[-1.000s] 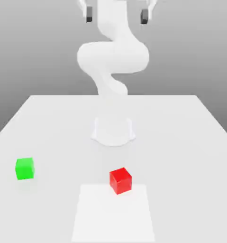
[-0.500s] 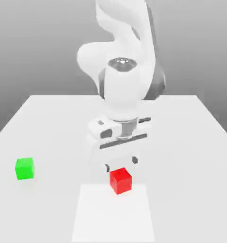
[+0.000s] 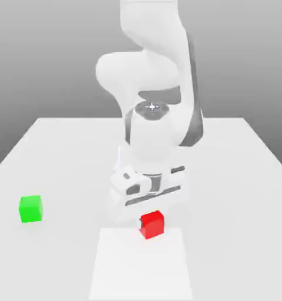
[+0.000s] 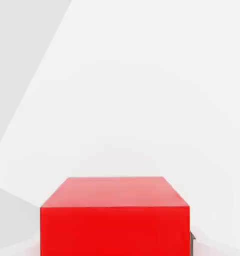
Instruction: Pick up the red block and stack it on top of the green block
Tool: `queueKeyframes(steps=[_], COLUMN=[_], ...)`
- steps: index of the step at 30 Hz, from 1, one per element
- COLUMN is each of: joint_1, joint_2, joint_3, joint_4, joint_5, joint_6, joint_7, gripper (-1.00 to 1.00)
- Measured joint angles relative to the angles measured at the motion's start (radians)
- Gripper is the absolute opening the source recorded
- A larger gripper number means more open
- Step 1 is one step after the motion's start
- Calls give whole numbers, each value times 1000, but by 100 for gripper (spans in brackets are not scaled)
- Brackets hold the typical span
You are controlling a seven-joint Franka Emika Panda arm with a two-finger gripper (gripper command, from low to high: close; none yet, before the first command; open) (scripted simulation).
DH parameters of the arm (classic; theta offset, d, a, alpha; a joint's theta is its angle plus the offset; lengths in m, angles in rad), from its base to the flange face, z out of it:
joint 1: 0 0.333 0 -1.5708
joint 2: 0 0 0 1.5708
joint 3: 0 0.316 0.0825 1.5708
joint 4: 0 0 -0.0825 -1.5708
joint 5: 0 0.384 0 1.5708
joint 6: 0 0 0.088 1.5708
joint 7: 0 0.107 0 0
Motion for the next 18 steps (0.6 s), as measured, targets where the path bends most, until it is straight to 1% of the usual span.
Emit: queueKeyframes(steps=[4,6,18], joint_1=[-4,-30,-311], joint_2=[-143,-180,-195], joint_3=[-1,-24,-291], joint_4=[-20,-15,92], joint_5=[-25,-34,-115], joint_6=[-123,-163,-273], joint_7=[17,4,-175], gripper=[-100,-100,-100])
